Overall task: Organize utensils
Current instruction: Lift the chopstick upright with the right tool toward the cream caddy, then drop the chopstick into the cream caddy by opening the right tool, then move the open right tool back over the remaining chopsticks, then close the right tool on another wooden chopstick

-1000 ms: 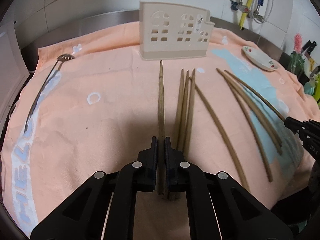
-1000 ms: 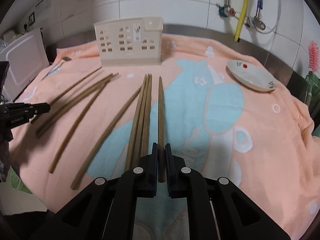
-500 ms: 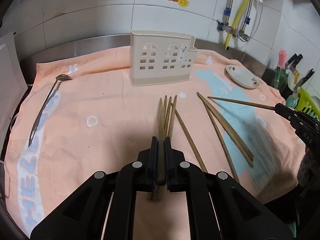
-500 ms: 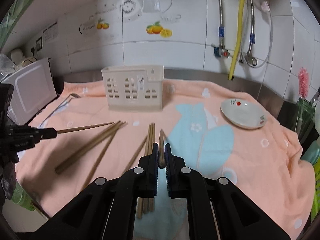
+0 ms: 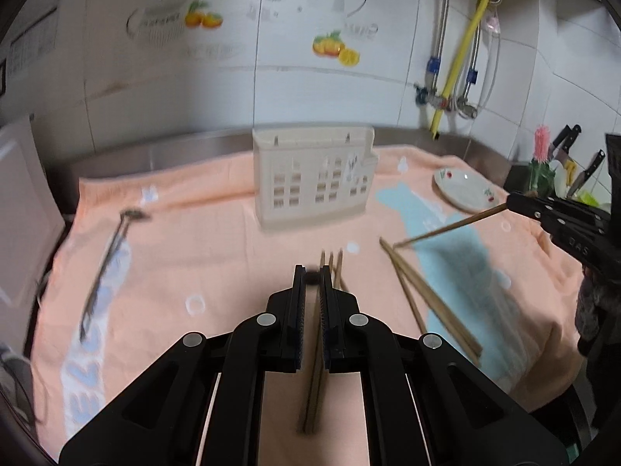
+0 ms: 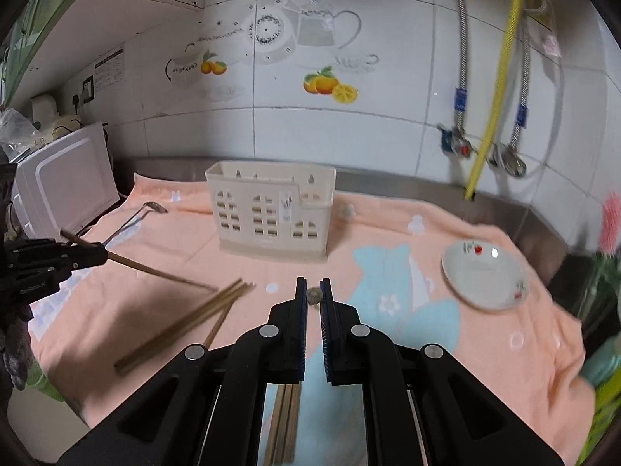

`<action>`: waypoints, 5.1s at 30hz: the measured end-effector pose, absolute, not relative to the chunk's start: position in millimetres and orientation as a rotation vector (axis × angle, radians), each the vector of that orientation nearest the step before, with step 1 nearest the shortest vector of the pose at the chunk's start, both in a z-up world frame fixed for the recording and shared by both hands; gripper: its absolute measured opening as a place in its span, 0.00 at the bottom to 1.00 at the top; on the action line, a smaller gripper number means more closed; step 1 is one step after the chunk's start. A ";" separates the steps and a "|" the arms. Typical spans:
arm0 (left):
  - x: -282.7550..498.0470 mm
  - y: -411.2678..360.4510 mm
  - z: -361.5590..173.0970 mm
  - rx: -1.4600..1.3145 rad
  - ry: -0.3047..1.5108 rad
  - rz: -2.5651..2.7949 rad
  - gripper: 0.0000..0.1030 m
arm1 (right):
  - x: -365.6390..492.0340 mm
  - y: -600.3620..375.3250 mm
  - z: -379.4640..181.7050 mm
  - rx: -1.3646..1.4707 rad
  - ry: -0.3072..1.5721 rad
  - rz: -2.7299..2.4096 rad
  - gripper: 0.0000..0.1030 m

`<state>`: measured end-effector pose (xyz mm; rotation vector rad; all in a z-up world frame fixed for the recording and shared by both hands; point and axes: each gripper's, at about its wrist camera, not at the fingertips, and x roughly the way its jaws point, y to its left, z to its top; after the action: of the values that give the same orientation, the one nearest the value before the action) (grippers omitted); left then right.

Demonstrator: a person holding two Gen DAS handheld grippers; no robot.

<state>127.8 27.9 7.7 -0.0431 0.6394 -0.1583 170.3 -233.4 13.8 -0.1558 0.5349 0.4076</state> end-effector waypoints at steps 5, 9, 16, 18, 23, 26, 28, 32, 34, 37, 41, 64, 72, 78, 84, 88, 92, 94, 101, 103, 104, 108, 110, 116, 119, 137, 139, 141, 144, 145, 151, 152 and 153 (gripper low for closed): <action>144.2 18.0 34.3 0.013 0.603 -0.158 0.06 | 204.4 -225.2 49.5 -0.170 0.542 0.438 0.06; 156.7 11.8 57.9 0.030 0.572 -0.169 0.06 | 224.3 -220.2 77.5 -0.164 0.531 0.456 0.06; 167.8 2.9 110.2 0.053 0.477 -0.184 0.06 | 253.7 -210.1 128.4 -0.153 0.483 0.457 0.06; 169.7 1.7 126.1 0.058 0.443 -0.182 0.06 | 259.3 -208.2 141.3 -0.146 0.466 0.458 0.06; 183.5 2.3 157.2 0.077 0.371 -0.145 0.06 | 277.2 -199.5 167.1 -0.130 0.426 0.453 0.06; 195.7 4.0 163.3 0.086 0.355 -0.123 0.06 | 289.9 -192.7 169.9 -0.124 0.430 0.447 0.06; 210.1 6.8 160.4 0.088 0.373 -0.103 0.06 | 299.7 -187.7 167.4 -0.122 0.442 0.449 0.06; 235.0 14.6 144.4 0.077 0.415 -0.074 0.06 | 312.1 -178.2 155.5 -0.139 0.457 0.445 0.06; 248.4 19.9 132.6 0.060 0.452 -0.059 0.06 | 318.1 -175.0 149.0 -0.138 0.473 0.445 0.06; 265.2 26.8 113.9 0.046 0.507 -0.046 0.06 | 327.6 -170.0 136.7 -0.143 0.498 0.440 0.06; 277.4 36.1 95.7 0.031 0.543 -0.039 0.06 | 336.7 -167.9 123.0 -0.143 0.527 0.439 0.06; 287.4 40.1 105.9 -0.016 0.584 -0.075 0.06 | 350.2 -165.9 108.4 -0.153 0.562 0.412 0.06; 307.1 39.3 89.0 -0.039 0.655 -0.082 0.06 | 353.7 -161.1 100.2 -0.168 0.580 0.408 0.07; 310.9 37.9 82.5 -0.033 0.655 -0.079 0.07 | 350.6 -160.4 101.1 -0.171 0.567 0.408 0.13; 297.4 39.1 92.8 -0.023 0.616 -0.084 0.14 | 335.5 -168.0 109.8 -0.168 0.528 0.400 0.23; 274.7 40.3 102.8 -0.011 0.574 -0.071 0.21 | 313.6 -179.0 114.6 -0.169 0.498 0.390 0.30; 248.6 42.0 103.0 -0.011 0.566 -0.073 0.21 | 287.0 -191.1 112.2 -0.159 0.484 0.399 0.37; 232.2 42.4 96.8 -0.008 0.570 -0.071 0.21 | 268.6 -196.9 105.5 -0.170 0.473 0.400 0.40; 187.1 45.5 60.6 -0.013 0.619 -0.085 0.21 | 220.2 -214.8 63.8 -0.142 0.515 0.421 0.43; 173.0 46.8 45.7 -0.010 0.635 -0.089 0.21 | 206.7 -219.7 46.8 -0.134 0.534 0.424 0.44; 168.5 47.3 40.8 -0.009 0.639 -0.086 0.21 | 201.6 -221.1 39.3 -0.134 0.543 0.420 0.45; 147.2 52.9 10.7 -0.026 0.680 -0.084 0.21 | 179.9 -228.5 2.8 -0.146 0.590 0.395 0.47; 140.9 54.6 0.2 -0.028 0.696 -0.077 0.21 | 170.8 -232.1 -18.1 -0.154 0.629 0.383 0.47; 116.9 56.2 -36.8 -0.037 0.747 -0.078 0.21 | 149.8 -244.2 -69.3 -0.136 0.727 0.355 0.40; 106.8 55.4 -53.0 -0.038 0.774 -0.074 0.21 | 142.2 -245.3 -86.4 -0.153 0.751 0.342 0.35; 85.9 55.6 -92.4 -0.058 0.865 -0.080 0.21 | 147.0 -239.7 -129.0 -0.172 0.854 0.373 0.21; 84.9 54.9 -95.3 -0.056 0.871 -0.080 0.21 | 147.1 -238.0 -129.5 -0.181 0.854 0.377 0.20; 84.3 54.7 -96.4 -0.060 0.875 -0.084 0.21 | 147.9 -234.9 -131.0 -0.201 0.855 0.375 0.17; 83.8 54.0 -98.3 -0.063 0.882 -0.094 0.21 | 149.2 -228.9 -134.7 -0.242 0.850 0.361 0.15; 83.6 53.9 -98.8 -0.063 0.884 -0.098 0.21 | 149.2 -227.8 -134.8 -0.250 0.847 0.358 0.13; 86.5 42.6 -101.9 -0.040 0.897 -0.149 0.21 | 151.6 -232.4 -134.8 -0.228 0.856 0.350 0.07; 87.3 40.2 -102.1 -0.035 0.896 -0.154 0.21 | 152.1 -233.5 -134.8 -0.220 0.858 0.353 0.07; 89.5 37.7 -102.6 -0.033 0.896 -0.163 0.21 | 152.4 -235.0 -134.8 -0.213 0.861 0.353 0.07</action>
<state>89.5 37.7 -102.6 -0.0334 0.8961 -0.1630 152.4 -235.0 -134.8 -0.2132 0.8606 0.3528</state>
